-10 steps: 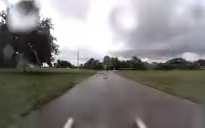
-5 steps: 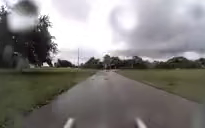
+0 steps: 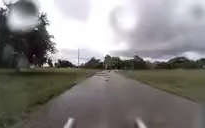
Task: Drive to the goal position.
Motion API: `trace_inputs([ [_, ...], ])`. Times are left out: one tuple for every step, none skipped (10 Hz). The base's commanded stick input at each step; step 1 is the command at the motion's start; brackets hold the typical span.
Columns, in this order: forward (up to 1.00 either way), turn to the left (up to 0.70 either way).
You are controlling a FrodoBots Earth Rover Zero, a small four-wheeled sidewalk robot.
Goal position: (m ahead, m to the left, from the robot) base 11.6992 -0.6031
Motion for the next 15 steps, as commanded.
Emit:
trace_inputs([
  [1.0, 0.0],
  [1.0, 0.0],
  [1.0, 0.0],
  [1.0, 0.0],
  [1.0, -0.12],
  [1.0, -0.18],
  [1.0, 0.0],
  [1.0, 0.0],
  [1.0, 0.0],
  [1.0, 0.0],
  [1.0, 0.0],
  [1.0, 0.0],
  [1.0, 0.0],
  [1.0, 0.0],
  [1.0, 0.0],
])
